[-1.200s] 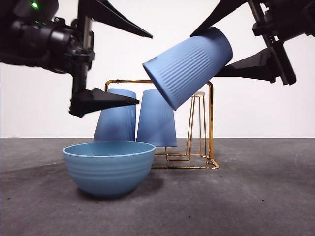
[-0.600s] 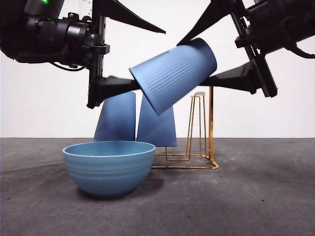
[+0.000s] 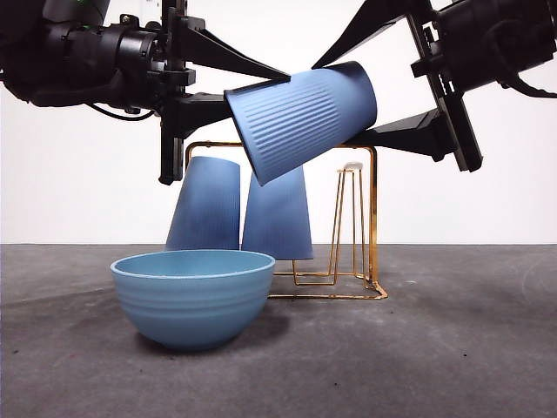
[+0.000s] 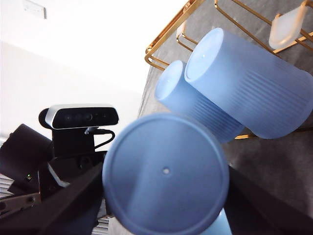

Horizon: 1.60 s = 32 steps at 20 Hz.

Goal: Right arm lift cup from the cupboard, then place it on the right of the bowl

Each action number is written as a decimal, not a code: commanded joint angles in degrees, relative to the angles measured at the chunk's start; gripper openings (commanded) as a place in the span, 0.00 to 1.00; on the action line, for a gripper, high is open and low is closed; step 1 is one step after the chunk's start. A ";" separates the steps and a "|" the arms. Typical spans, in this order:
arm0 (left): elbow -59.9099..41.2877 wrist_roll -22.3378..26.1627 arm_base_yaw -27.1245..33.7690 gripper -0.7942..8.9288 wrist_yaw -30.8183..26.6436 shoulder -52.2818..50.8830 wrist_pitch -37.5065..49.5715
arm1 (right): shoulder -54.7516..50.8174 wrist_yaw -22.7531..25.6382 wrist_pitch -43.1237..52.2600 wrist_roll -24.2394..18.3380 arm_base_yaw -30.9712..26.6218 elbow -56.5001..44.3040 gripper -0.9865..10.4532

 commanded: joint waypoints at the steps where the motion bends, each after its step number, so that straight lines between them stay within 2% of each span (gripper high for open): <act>1: 0.72 2.64 -0.66 0.10 -2.60 1.07 -1.03 | 0.90 0.31 -0.31 -3.89 0.81 0.17 0.46; 3: 0.72 2.71 -0.66 0.10 -2.60 1.07 -1.03 | 0.90 -0.44 -0.33 -4.24 0.81 0.20 0.58; 9: 0.72 2.58 -0.66 0.10 -2.58 1.07 -1.77 | -1.18 -0.94 -2.27 -7.45 -1.38 0.24 0.59; 13: 0.72 4.02 -1.11 0.10 -2.69 1.07 -5.86 | -8.83 -0.77 -16.57 -14.78 -6.29 0.31 0.59; 17: 1.68 4.46 -2.32 0.10 -3.69 1.07 -8.55 | -17.99 -0.70 -30.64 -25.03 -9.07 0.39 0.59; 19: 4.44 7.91 -3.72 0.10 -6.19 1.07 -15.39 | -22.40 0.13 -38.77 -30.23 -9.79 0.90 0.59; 21: 8.39 13.86 -4.98 0.10 -9.57 1.07 -25.53 | -26.18 2.23 -46.27 -34.53 -9.84 1.75 0.59; 25: 18.40 26.88 -7.98 0.10 -19.21 1.42 -46.62 | -33.11 6.21 -57.46 -38.16 -9.81 4.13 0.59; 28: 25.59 31.74 -10.40 0.10 -24.35 2.58 -55.65 | -36.94 8.31 -63.39 -39.76 -9.81 6.51 0.59; 32: 35.43 37.07 -14.32 0.10 -31.36 7.02 -66.64 | -38.97 12.09 -71.89 -44.68 -9.79 11.82 0.59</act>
